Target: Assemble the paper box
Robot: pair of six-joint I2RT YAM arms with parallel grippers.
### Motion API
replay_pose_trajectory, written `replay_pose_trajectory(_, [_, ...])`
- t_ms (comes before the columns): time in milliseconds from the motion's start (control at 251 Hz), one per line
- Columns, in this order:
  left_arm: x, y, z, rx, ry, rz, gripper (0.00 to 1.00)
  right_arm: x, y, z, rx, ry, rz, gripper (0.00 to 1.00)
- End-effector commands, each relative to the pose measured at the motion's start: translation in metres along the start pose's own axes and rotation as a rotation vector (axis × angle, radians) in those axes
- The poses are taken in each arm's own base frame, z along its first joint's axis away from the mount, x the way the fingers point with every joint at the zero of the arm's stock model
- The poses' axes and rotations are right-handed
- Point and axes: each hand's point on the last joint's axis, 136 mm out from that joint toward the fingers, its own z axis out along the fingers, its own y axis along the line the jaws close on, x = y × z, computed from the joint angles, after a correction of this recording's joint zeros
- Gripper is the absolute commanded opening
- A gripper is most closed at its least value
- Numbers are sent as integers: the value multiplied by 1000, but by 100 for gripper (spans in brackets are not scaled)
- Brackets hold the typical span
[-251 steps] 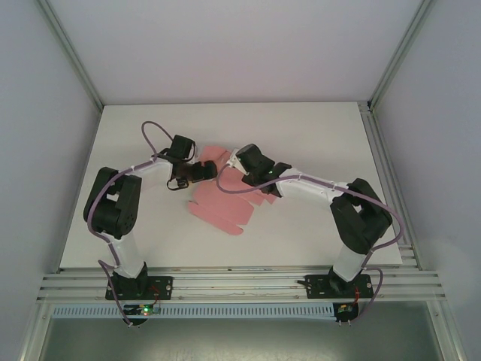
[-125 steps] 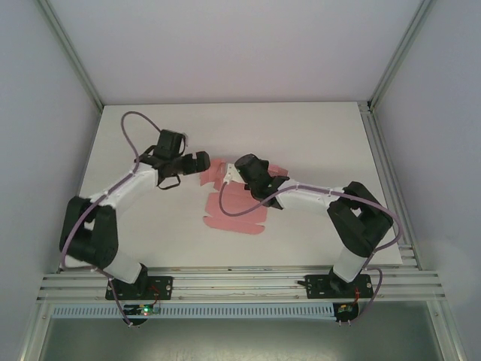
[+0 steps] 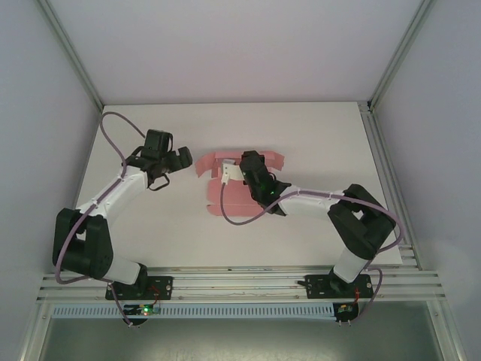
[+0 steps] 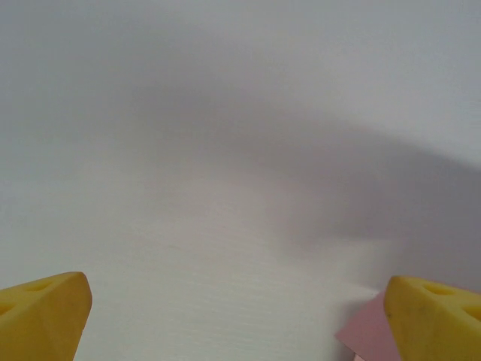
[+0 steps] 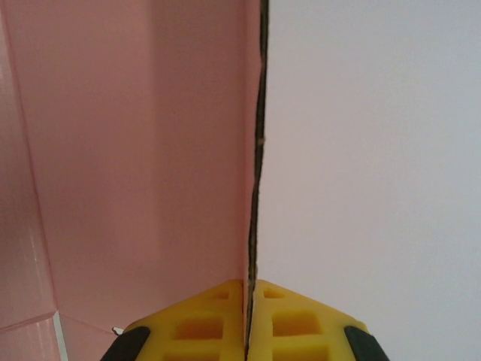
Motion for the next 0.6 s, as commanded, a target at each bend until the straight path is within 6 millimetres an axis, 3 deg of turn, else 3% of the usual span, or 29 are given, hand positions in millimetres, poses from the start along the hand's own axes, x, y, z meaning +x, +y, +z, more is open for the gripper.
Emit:
replay_pose_trajectory(0, [4,18,6,-52,8,-56,100,0,26,0,-5,7,26,0])
replay_pose_trajectory(172, [2,26,11,-62,0,-73,100,3,81,1,-95,39,8,0])
replay_pose_trajectory(275, [-1,24,20,-41,5,-67,100,9,98,1,-120,54,29,0])
replay_pose_trajectory(387, [-1,12,37,25,30,-51,100,8,97,0,-116,42,40,0])
replay_pose_trajectory(595, [13,-52,58,413,103,96,91,16,89,8,-90,45,-9,0])
